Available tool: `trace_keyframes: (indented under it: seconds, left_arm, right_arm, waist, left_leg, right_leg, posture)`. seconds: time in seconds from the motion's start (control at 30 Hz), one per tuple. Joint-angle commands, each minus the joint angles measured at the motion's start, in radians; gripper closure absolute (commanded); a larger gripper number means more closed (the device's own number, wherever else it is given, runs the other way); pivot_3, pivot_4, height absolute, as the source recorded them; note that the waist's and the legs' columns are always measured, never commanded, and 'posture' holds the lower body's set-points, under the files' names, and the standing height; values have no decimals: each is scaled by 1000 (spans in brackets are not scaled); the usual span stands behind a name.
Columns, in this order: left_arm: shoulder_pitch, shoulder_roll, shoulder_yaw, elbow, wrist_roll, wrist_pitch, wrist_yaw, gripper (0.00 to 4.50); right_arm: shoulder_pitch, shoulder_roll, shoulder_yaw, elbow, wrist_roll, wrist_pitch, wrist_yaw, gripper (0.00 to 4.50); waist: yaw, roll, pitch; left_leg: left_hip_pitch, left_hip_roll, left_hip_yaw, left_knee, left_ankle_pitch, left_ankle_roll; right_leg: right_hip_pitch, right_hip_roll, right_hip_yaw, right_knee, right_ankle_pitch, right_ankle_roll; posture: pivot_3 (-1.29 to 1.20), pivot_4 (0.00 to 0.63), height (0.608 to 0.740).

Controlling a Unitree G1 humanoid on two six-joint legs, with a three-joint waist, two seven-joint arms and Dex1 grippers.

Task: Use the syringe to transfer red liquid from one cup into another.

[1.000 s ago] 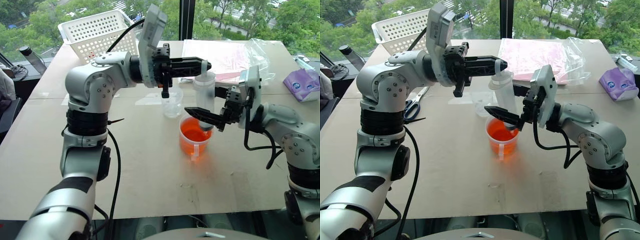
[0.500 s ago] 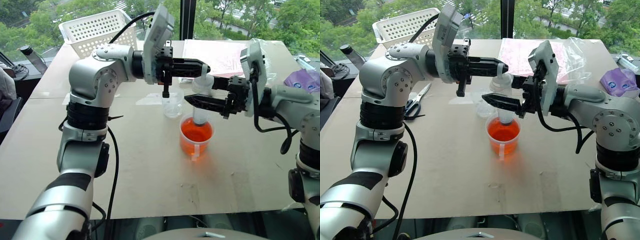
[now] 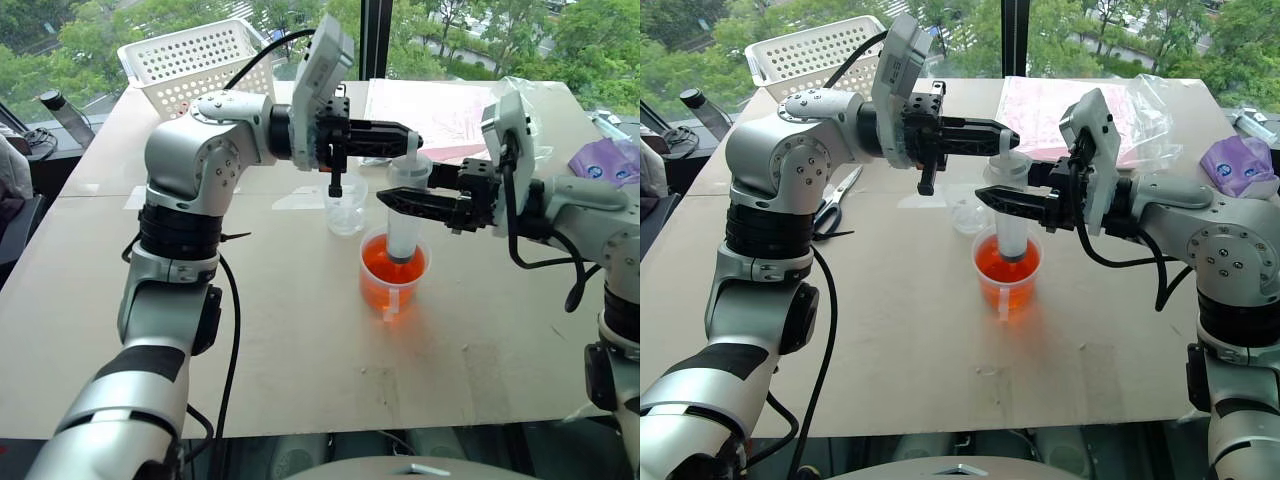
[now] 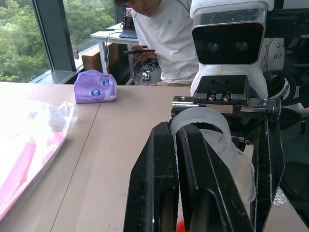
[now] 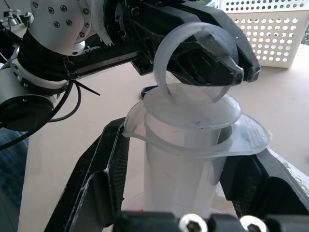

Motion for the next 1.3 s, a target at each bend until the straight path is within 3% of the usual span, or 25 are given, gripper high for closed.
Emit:
trace_keyframes:
  seconds: [0.03, 0.13, 0.17, 0.47, 0.5, 0.53, 0.7, 1.3]
  left_arm:
    - [-23, 3, 29, -15, -13, -16, -11, 4500]
    - [-22, 4, 29, -14, -12, -17, -12, 4500]
    - [-22, 4, 29, -14, -12, -17, -12, 4500]
    - [-21, 5, 27, -16, -9, -19, -20, 4500]
    - [-22, 5, 27, -15, -9, -19, -21, 4500]
    - [-22, 4, 28, -15, -10, -18, -21, 4500]
    - [-24, 2, 33, -17, -15, -19, -20, 4500]
    - [-17, -15, 50, -48, -30, -16, -13, 4500]
  right_arm:
    - [7, -4, -8, -29, -21, -34, 11, 1774]
    - [18, -6, -3, -34, -41, -48, 16, 261]
    - [20, -4, -4, -35, -45, -52, 15, 48]
    - [11, 13, -10, -20, -45, -48, 15, 48]
    - [11, 12, -9, -19, -48, -47, 16, 542]
    - [11, 10, -8, -21, -47, -44, 18, 733]
    - [18, 10, -9, -32, -32, -26, 14, 2933]
    - [-21, 42, 16, -51, -40, -14, -38, 2941]
  waist:
    - [1, 0, 0]
    - [0, 0, 0]
    - [0, 0, 0]
    - [0, 0, 0]
    - [0, 0, 0]
    - [0, 0, 0]
    - [0, 0, 0]
    - [0, 0, 0]
  left_leg:
    - [0, 0, 0, 0, 0, 0]
    - [0, 0, 0, 0, 0, 0]
    - [0, 0, 0, 0, 0, 0]
    - [0, 0, 0, 0, 0, 0]
    - [0, 0, 0, 0, 0, 0]
    - [0, 0, 0, 0, 0, 0]
    - [0, 0, 0, 0, 0, 0]
    - [0, 0, 0, 0, 0, 0]
  right_leg:
    - [0, 0, 0, 0, 0, 0]
    - [0, 0, 0, 0, 0, 0]
    - [0, 0, 0, 0, 0, 0]
    - [0, 0, 0, 0, 0, 0]
    - [0, 0, 0, 0, 0, 0]
    - [0, 0, 0, 0, 0, 0]
    - [0, 0, 0, 0, 0, 0]
    - [0, 0, 0, 0, 0, 0]
  posture:
    - [0, 150, 740]
    - [0, 150, 740]
    - [0, 150, 740]
    - [0, 150, 740]
    - [0, 150, 740]
    - [0, 150, 740]
    - [0, 150, 740]
    - [0, 150, 740]
